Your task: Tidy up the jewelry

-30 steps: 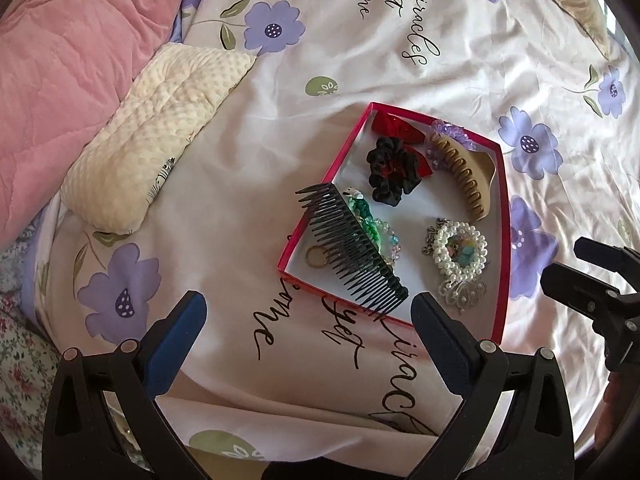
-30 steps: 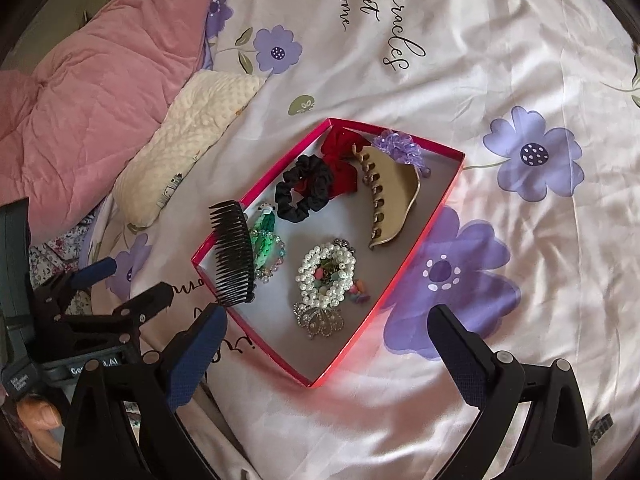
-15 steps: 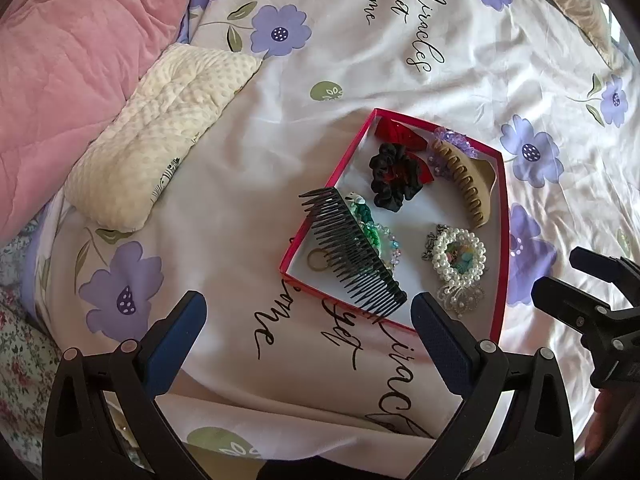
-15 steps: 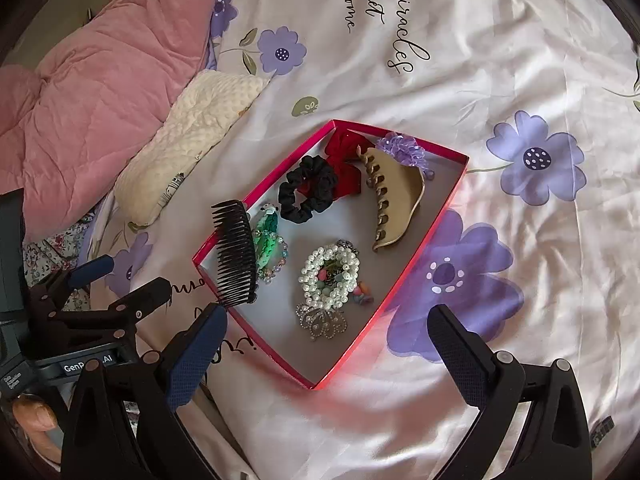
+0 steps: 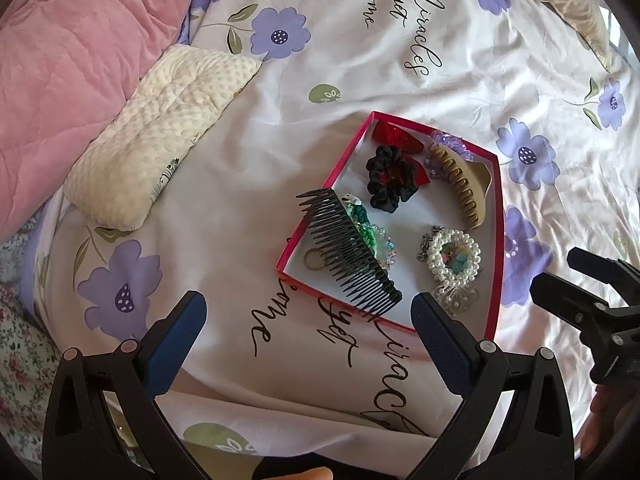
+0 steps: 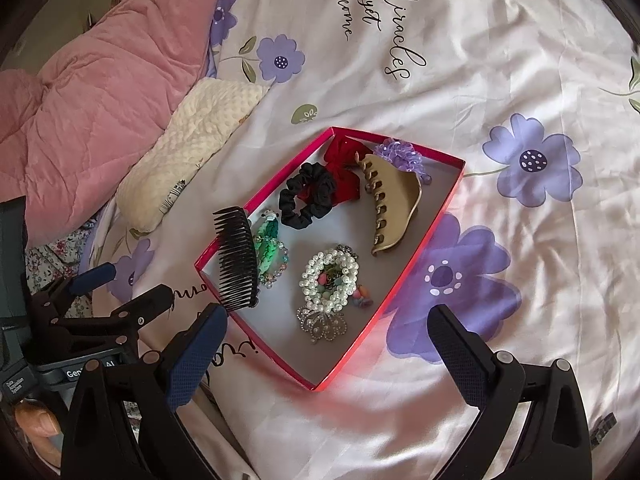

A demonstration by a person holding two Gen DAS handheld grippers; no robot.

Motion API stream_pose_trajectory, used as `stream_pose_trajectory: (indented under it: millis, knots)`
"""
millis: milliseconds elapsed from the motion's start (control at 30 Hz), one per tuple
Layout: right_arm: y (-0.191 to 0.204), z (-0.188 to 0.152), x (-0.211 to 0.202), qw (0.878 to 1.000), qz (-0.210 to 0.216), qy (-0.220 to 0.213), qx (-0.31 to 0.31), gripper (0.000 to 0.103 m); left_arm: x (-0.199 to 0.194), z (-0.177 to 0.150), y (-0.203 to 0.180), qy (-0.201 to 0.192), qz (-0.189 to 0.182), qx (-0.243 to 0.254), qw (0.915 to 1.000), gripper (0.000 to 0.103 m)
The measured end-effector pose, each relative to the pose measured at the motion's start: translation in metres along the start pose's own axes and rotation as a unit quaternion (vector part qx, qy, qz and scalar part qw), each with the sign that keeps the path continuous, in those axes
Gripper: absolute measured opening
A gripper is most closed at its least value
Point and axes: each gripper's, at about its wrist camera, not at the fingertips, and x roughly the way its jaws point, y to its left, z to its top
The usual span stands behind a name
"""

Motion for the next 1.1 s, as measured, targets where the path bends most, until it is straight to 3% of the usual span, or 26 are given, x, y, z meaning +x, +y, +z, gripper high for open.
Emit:
stream_pose_trajectory:
  millis: [1100]
  knots:
    - [0.009,0.004,-0.01,1.0,0.007,-0.011,-0.007,0.101,-0.008,0.0,-0.003,-0.007,0.004,-0.001,1.0,0.103]
